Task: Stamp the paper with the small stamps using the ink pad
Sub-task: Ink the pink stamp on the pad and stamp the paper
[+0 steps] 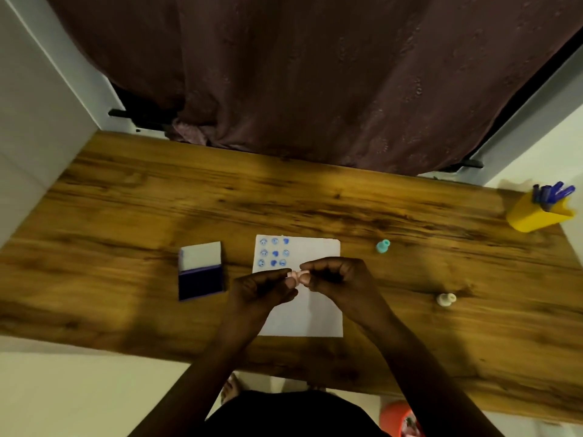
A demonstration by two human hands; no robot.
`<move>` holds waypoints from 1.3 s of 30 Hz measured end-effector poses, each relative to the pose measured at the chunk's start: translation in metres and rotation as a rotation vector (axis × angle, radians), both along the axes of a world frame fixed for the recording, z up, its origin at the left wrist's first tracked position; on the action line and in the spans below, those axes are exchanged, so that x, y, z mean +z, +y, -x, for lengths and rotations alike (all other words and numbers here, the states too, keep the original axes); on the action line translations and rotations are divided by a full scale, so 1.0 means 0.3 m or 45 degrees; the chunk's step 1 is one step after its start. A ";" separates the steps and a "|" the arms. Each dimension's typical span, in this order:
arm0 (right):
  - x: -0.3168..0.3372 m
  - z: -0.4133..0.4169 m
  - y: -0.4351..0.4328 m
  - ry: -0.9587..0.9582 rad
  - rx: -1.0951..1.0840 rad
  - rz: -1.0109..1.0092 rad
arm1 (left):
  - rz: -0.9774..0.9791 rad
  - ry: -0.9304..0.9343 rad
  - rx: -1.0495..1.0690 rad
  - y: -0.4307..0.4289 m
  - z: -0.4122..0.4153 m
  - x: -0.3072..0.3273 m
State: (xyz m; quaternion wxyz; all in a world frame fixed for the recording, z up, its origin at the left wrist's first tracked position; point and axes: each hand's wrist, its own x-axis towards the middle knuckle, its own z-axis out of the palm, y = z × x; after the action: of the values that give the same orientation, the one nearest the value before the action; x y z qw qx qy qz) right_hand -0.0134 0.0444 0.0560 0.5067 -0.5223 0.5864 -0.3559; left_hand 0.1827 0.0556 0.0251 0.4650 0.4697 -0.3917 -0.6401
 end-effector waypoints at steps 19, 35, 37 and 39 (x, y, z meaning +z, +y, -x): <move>-0.075 -0.538 -0.171 0.651 0.454 0.382 | -0.078 -0.061 0.547 0.056 -0.555 -0.066; -0.183 -0.744 -0.180 1.062 0.586 0.388 | -0.167 0.021 0.573 0.084 -0.702 -0.115; -0.191 -0.752 -0.173 1.102 0.577 0.388 | -0.167 0.010 0.549 0.079 -0.700 -0.118; -0.195 -0.757 -0.171 1.116 0.567 0.381 | -0.168 0.004 0.532 0.074 -0.694 -0.118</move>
State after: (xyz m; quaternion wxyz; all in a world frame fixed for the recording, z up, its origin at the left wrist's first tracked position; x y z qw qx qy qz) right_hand 0.2136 -0.0070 -0.0026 0.1965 -0.8013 0.5610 -0.0670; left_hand 0.3910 0.0778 -0.0105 0.5564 0.5693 -0.2422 -0.5547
